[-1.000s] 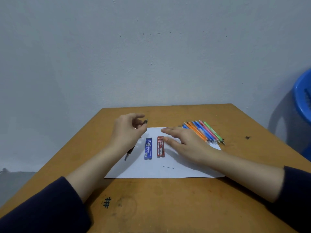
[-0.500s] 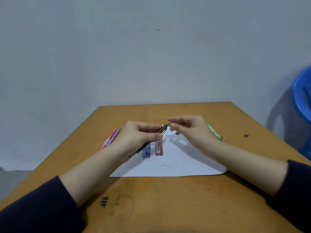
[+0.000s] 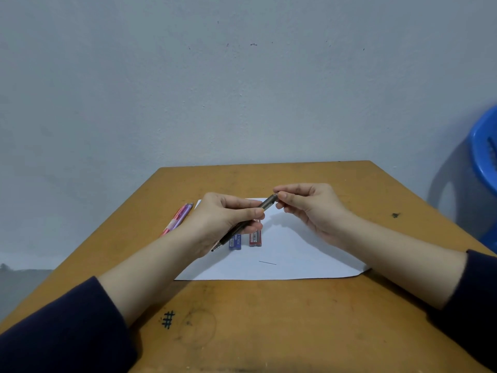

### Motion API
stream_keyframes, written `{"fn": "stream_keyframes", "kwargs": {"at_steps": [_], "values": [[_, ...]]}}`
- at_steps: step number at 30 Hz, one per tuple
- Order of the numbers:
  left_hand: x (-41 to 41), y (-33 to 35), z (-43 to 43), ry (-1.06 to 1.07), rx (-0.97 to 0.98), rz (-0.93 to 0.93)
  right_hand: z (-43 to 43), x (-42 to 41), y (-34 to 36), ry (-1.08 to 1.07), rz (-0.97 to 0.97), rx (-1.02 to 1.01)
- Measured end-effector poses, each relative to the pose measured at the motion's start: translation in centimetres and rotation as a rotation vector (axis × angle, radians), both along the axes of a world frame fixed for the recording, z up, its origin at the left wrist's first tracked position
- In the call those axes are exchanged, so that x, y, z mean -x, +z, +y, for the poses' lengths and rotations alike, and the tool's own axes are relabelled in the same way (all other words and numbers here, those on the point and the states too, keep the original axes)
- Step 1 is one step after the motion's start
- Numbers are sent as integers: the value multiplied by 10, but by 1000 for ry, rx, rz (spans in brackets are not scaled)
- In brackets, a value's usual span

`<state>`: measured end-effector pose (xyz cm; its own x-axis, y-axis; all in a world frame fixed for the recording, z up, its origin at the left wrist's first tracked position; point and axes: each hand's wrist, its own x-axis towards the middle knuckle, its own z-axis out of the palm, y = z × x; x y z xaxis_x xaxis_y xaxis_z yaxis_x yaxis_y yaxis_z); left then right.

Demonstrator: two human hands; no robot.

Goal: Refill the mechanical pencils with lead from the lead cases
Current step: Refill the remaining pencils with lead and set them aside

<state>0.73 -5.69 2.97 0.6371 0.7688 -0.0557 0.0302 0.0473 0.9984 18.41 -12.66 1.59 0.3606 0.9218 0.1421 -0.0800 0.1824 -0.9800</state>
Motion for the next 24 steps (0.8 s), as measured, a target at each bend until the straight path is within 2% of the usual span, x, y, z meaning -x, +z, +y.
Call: {"fn": "stream_keyframes", "kwargs": {"at_steps": [13,24], "values": [[-1,-1,-1,5,-56,-12,0,4,3,24,276,30],[-3,-2,-2,23,-95,0,1,3,2,11,353,0]]}}
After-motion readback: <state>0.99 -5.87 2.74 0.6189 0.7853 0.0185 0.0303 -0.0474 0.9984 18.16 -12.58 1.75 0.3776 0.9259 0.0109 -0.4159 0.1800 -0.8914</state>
